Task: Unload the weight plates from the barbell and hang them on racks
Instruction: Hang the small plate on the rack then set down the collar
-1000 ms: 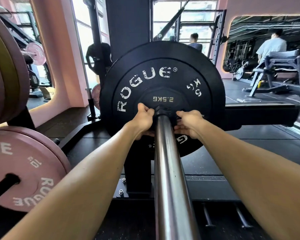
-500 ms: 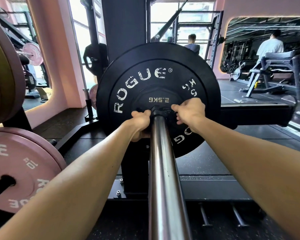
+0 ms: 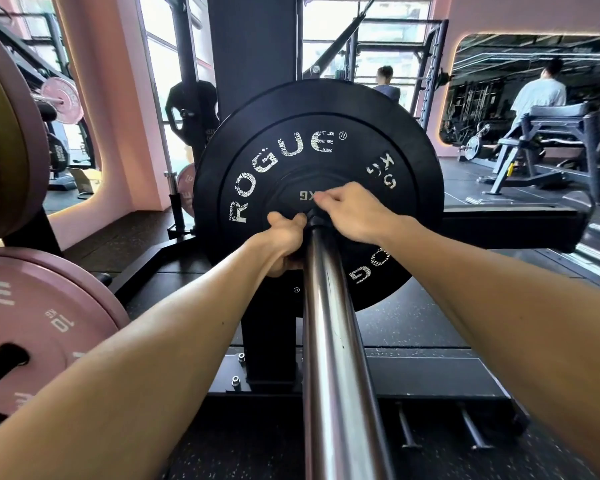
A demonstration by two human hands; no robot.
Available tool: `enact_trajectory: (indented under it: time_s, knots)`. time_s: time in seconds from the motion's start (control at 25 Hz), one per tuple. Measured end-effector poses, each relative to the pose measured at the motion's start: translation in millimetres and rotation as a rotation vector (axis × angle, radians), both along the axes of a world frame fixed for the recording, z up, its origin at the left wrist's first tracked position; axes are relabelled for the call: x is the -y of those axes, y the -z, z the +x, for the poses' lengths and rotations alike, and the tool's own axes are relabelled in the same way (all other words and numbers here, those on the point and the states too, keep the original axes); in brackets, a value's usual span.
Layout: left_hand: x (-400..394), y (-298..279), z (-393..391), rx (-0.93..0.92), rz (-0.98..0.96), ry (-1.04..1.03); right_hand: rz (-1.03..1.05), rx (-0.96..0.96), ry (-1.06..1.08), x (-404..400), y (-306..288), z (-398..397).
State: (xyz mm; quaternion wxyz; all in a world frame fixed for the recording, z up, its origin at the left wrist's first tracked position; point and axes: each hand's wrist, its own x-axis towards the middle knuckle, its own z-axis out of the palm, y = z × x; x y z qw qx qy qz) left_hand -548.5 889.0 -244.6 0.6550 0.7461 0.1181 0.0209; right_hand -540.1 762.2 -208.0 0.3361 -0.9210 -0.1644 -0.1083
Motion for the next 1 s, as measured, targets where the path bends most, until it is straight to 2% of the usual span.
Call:
enact_trajectory:
  time_s: [0.12, 0.28, 0.36, 0.48, 0.68, 0.88, 1.0]
  knots:
    - [-3, -1, -3, -0.006, 0.048, 0.020, 0.053, -0.089, 0.002, -3, -1, 2]
    - [-8, -8, -2, -0.026, 0.080, 0.051, 0.365, -0.114, 0.220, 13, 15, 11]
    - [-8, -10, 8, -0.071, 0.095, 0.088, 0.519, -0.228, 0.288, 21, 29, 15]
    - [-10, 6, 47, -0.086, 0.205, 0.105, 0.708, -0.440, 0.257, 21, 48, 16]
    - [-14, 19, 62, -0.073, 0.239, 0.012, 0.920, -0.531, 0.269, 1, 63, 9]
    - [-12, 17, 65, -0.056, 0.102, 0.007, 0.986, -0.561, 0.272, 4, 59, 7]
    - [2, -5, 23, -0.045, 0.016, 0.014, 0.951, -0.527, 0.312, 2, 57, 14]
